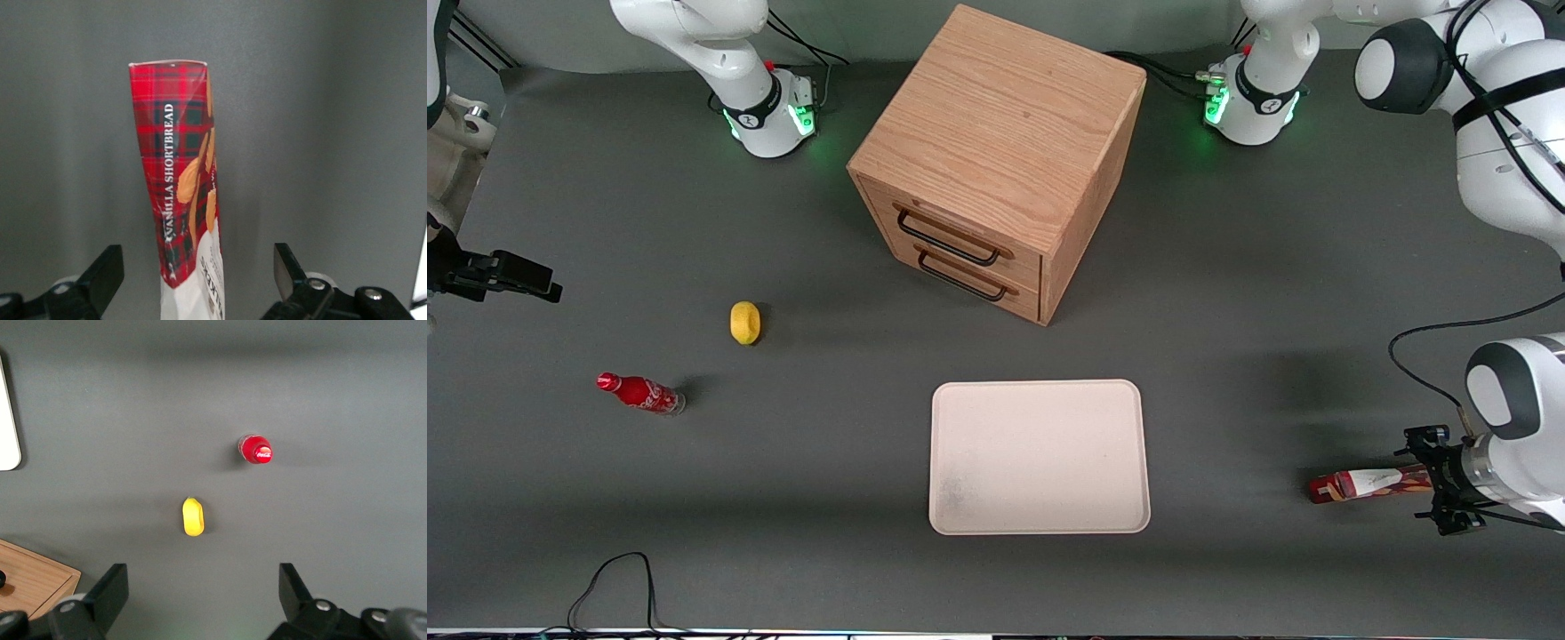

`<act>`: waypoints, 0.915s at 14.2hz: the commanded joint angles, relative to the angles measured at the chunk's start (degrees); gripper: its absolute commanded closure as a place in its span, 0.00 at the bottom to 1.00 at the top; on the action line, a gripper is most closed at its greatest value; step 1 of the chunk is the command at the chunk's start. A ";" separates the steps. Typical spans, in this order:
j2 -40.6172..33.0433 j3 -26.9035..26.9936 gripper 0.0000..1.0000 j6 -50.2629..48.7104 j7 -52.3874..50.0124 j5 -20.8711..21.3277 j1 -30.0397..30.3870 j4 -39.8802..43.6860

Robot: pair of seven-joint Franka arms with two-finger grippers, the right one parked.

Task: Place red cookie box on tray
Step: 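Lower the open left gripper over the box and close on it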

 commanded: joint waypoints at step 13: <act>-1.30 0.40 1.00 0.55 0.11 2.16 -0.51 -1.27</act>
